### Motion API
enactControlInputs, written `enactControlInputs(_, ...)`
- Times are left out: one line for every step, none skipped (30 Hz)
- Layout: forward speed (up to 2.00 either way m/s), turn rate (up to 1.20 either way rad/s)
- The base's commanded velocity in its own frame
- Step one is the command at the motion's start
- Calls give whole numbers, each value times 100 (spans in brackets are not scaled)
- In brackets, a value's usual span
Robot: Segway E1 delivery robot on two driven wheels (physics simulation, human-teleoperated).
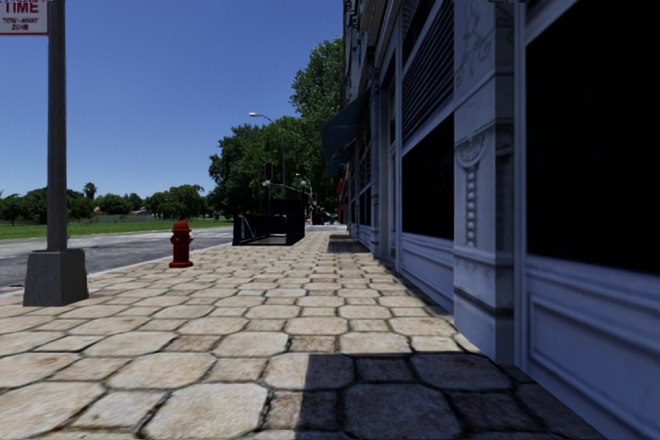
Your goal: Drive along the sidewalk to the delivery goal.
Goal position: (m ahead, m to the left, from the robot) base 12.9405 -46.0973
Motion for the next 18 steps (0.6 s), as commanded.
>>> enactControlInputs(200, 0)
enactControlInputs(200, 0)
enactControlInputs(200, 0)
enactControlInputs(200, 0)
enactControlInputs(200, 0)
enactControlInputs(200, 0)
enactControlInputs(200, 0)
enactControlInputs(200, 0)
enactControlInputs(200, 0)
enactControlInputs(200, 0)
enactControlInputs(200, 0)
enactControlInputs(200, 0)
enactControlInputs(200, 0)
enactControlInputs(200, 0)
enactControlInputs(200, 0)
enactControlInputs(200, 0)
enactControlInputs(200, 0)
enactControlInputs(200, 0)
